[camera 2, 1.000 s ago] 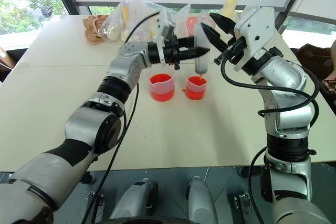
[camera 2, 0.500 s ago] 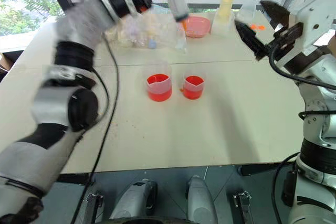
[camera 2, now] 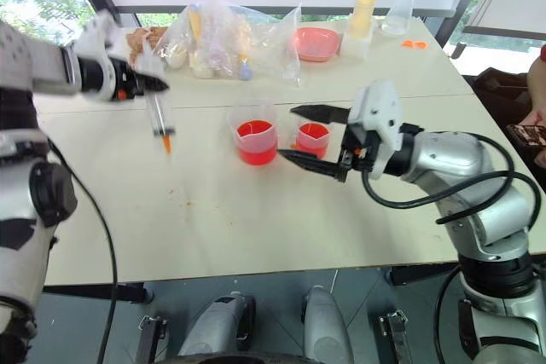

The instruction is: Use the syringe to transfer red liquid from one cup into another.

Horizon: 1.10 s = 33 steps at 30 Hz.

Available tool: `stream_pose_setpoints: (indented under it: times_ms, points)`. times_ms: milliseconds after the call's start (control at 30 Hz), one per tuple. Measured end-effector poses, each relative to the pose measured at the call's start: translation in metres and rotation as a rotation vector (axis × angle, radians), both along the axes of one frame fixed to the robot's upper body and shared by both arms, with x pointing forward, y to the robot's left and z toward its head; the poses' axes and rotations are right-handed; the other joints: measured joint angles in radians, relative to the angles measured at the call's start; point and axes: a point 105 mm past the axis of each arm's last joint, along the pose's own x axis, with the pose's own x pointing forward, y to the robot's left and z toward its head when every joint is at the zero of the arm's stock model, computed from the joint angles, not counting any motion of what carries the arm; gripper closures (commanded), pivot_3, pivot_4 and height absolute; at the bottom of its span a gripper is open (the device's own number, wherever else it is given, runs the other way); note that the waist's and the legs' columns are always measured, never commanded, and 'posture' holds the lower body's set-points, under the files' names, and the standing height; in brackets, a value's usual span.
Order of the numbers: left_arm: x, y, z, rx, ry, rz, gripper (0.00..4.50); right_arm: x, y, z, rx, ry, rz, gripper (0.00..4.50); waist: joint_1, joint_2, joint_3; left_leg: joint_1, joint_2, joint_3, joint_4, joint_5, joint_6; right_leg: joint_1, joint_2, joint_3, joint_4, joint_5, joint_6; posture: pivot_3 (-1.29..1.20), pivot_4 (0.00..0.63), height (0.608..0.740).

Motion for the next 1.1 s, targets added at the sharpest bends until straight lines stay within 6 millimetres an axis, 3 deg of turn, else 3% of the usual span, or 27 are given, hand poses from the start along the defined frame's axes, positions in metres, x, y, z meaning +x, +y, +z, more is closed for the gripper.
stream_pose_setpoints:
  times_ms: [167,400,467,600,667,767,900,967,1100]
  points:
    - [-0.02,-0.007,-0.067,-0.083,0.12,-0.028,3.06,-0.003,0.011,-0.017,-0.023,0.038,0.039,1.2,0.021,-0.002,-0.001,-0.002,-0.001,0.0,0.001,0.0,0.0,-0.001,-0.001,0.002,-0.001,0.001,0.0,0.0,0.15,0.74]
    - [-0.029,-0.011,-0.069,-0.109,0.093,0.0,3.06,-0.013,0.012,-0.04,-0.095,0.083,0.05,1.2,0.02,-0.002,-0.002,0.0,-0.001,0.0,0.0,0.0,0.0,-0.001,-0.002,0.002,-0.001,0.001,0.0,0.0,0.15,0.74]
    - [-0.028,-0.015,-0.071,-0.122,0.094,0.01,2.09,-0.016,0.015,-0.044,-0.107,0.083,0.053,1.17,0.021,-0.002,-0.002,0.001,-0.001,0.001,0.0,0.0,0.0,0.0,-0.002,0.002,-0.001,0.001,0.0,0.0,0.15,0.74]
    - [-0.027,-0.021,-0.082,-0.124,0.138,0.042,0.58,-0.016,0.017,-0.054,-0.136,0.096,0.043,1.17,0.021,-0.002,-0.002,0.001,-0.002,0.001,0.0,0.0,0.0,0.0,-0.002,0.002,-0.001,0.001,0.0,0.0,0.15,0.74]
    - [-0.026,-0.019,-0.082,-0.122,0.141,0.056,0.05,-0.015,0.016,-0.054,-0.136,0.091,0.033,1.17,0.019,-0.003,-0.002,0.001,-0.001,0.001,0.0,0.0,0.0,0.0,-0.002,0.002,-0.001,0.001,0.0,0.0,0.15,0.74]
    - [-0.025,-0.018,-0.078,-0.112,0.113,0.074,0.05,-0.014,0.016,-0.055,-0.134,0.085,0.02,1.17,0.018,-0.003,-0.002,0.001,-0.001,0.001,0.0,0.0,0.0,0.0,-0.001,0.002,-0.001,0.001,0.0,0.0,0.15,0.74]
    - [-0.013,0.011,-0.034,0.189,-0.289,0.187,0.05,-0.011,0.011,-0.057,-0.136,0.083,-0.01,1.17,0.018,-0.003,-0.002,0.002,-0.001,0.005,-0.003,0.001,-0.003,-0.001,-0.001,0.006,-0.002,0.001,-0.001,0.0,0.15,0.74]
    - [-0.012,0.007,-0.02,0.16,-0.36,0.164,0.05,-0.008,0.007,-0.06,-0.14,0.09,-0.03,1.17,0.026,-0.002,-0.002,0.004,-0.001,0.005,-0.003,0.0,-0.001,0.001,-0.001,0.006,-0.003,0.001,-0.001,0.0,0.15,0.74]
    - [-0.016,-0.002,-0.024,0.159,-0.47,0.033,0.05,-0.004,-0.003,-0.061,-0.146,0.089,-0.071,1.17,0.026,-0.002,-0.002,0.003,-0.001,0.006,-0.002,-0.001,0.0,0.002,-0.001,0.006,-0.004,0.001,-0.001,0.0,0.15,0.74]
